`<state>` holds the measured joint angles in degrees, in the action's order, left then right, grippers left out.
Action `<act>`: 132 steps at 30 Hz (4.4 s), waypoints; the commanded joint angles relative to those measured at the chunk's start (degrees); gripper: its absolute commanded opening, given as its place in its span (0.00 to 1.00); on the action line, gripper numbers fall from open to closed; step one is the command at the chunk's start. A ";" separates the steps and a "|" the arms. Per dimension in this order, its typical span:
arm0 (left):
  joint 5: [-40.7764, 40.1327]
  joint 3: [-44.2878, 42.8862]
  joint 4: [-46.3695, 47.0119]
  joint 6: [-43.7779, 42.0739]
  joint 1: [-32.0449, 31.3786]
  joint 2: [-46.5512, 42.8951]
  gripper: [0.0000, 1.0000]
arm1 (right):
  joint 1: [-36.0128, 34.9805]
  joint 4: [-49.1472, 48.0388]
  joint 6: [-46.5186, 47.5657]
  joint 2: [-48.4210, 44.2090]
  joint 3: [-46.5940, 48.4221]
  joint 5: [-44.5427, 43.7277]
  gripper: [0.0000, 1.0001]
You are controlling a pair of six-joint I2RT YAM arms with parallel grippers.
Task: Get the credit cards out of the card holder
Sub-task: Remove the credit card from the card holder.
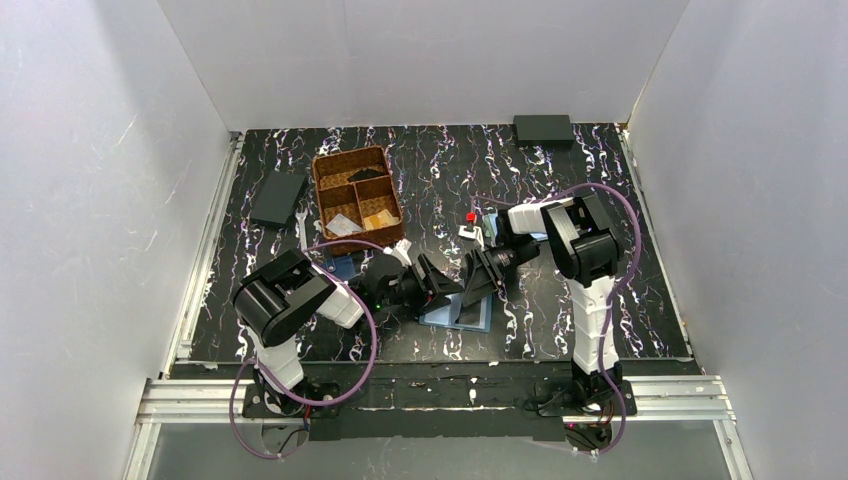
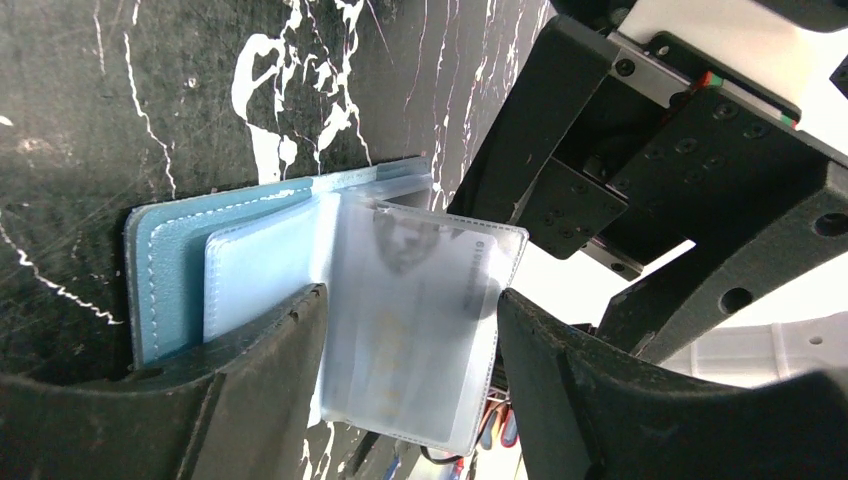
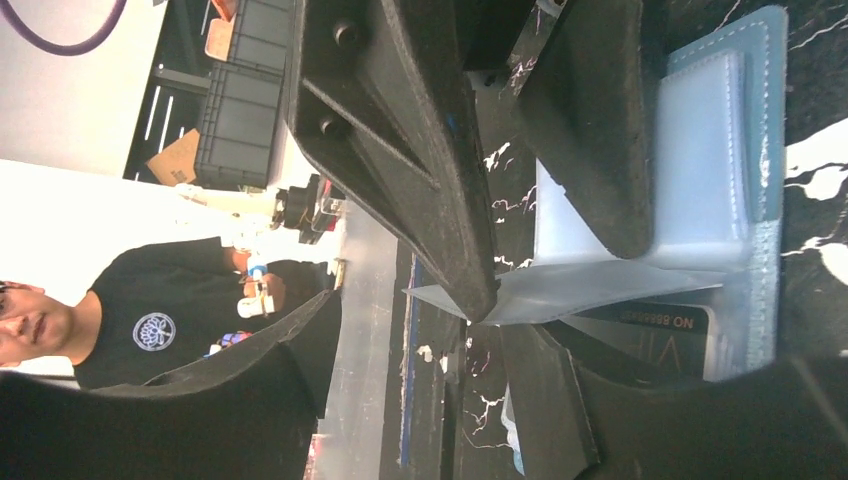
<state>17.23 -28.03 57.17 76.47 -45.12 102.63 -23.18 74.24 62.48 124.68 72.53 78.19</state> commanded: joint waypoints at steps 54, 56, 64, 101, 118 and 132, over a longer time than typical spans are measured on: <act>9.41 -0.87 -18.06 -18.02 5.75 -10.74 0.33 | 3.10 -34.36 -33.16 -28.89 -7.27 -26.14 0.88; 10.58 -1.42 -18.06 -18.10 5.75 -9.72 0.27 | 3.14 -33.34 -32.32 -30.27 -7.87 -25.77 0.89; 10.22 -0.65 -18.06 -18.36 5.91 -11.63 0.00 | 3.09 -33.88 -30.64 -37.70 -13.25 -24.42 0.92; 4.97 0.26 13.96 -9.79 3.24 -9.34 0.00 | 6.48 -78.46 -77.37 -34.08 -27.97 -2.84 0.30; 5.54 3.18 17.73 -5.28 5.30 -6.55 0.13 | 8.84 -77.03 -74.31 -32.17 -29.20 -7.33 0.01; 2.05 10.14 14.30 -5.73 8.43 2.16 0.00 | 9.38 -51.74 -48.61 -28.00 -21.55 -18.51 0.01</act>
<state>21.65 -20.27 74.32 71.31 -37.06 105.78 -13.98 17.15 6.92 98.78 48.60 61.36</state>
